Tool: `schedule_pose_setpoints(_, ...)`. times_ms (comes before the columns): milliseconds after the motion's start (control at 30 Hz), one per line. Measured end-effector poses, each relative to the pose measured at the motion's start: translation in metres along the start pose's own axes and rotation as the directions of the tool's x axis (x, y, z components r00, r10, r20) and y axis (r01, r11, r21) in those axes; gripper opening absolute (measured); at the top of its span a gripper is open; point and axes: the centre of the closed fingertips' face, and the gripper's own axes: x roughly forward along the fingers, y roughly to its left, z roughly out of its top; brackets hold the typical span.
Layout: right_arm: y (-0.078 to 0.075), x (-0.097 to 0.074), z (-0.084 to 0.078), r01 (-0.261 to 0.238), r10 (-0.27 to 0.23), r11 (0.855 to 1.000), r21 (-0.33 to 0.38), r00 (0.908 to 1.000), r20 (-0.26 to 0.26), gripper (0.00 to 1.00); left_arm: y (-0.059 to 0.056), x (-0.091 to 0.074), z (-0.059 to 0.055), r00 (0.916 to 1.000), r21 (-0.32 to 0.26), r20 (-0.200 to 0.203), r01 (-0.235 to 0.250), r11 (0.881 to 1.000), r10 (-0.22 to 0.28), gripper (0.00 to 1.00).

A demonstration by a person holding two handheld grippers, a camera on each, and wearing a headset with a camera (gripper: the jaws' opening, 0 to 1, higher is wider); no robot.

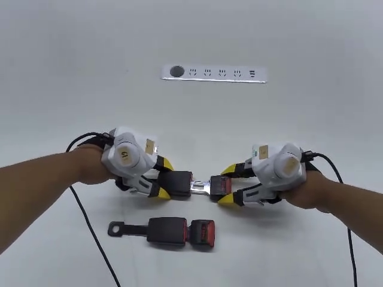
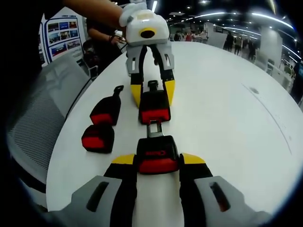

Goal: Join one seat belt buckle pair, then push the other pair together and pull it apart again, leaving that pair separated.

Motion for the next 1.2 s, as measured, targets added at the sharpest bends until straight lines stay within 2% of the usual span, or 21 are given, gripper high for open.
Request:
schedule_pose_setpoints(200, 0.0, 0.002, 0.0, 0.003, -0.003, 1.0, 0.018, 1.0, 0.008, 0.34, -0.001, 0.0, 0.001, 1.0, 0.003, -0.003, 0.0, 1.0, 0.0, 0.34)
schedule_pose_setpoints(367, 0.002, 0.014, 0.011, 0.011, -0.012, 0.999, 0.03, 0.9997, 0.02, 0.34, -0.002, 0.0, 0.001, 0.9999, 0.009, -0.01, 0.003, 1.0, -0.003, 0.34)
schedule_pose_setpoints(500, 0.003, 0.012, 0.011, 0.012, -0.012, 1.0, 0.027, 0.9997, 0.02, 0.34, -0.003, 0.0, 0.003, 1.0, 0.003, -0.009, 0.0, 1.0, 0.0, 0.34)
schedule_pose_setpoints(633, 0.002, 0.013, 0.012, 0.021, -0.021, 0.999, 0.034, 0.9996, 0.019, 0.34, -0.002, 0.001, 0.002, 0.9998, 0.007, -0.021, 0.0, 1.0, 0.0, 0.33)
schedule_pose_setpoints(867, 0.002, 0.018, 0.018, 0.03, -0.031, 0.998, 0.051, 0.9991, 0.028, 0.33, -0.001, -0.001, 0.0, 0.9999, 0.0, -0.016, 0.003, 1.0, -0.003, 0.33)
schedule_pose_setpoints(1000, 0.004, 0.028, 0.027, 0.036, -0.038, 0.998, 0.051, 0.9989, 0.026, 0.33, 0.0, -0.001, -0.001, 0.9998, 0.001, -0.019, 0.008, 1.0, -0.008, 0.33)
schedule_pose_setpoints(1200, 0.0, 0.03, 0.026, 0.04, -0.042, 0.997, 0.068, 0.9988, 0.027, 0.33, 0.002, -0.003, -0.003, 0.9996, 0.003, -0.021, 0.016, 1.0, -0.015, 0.33)
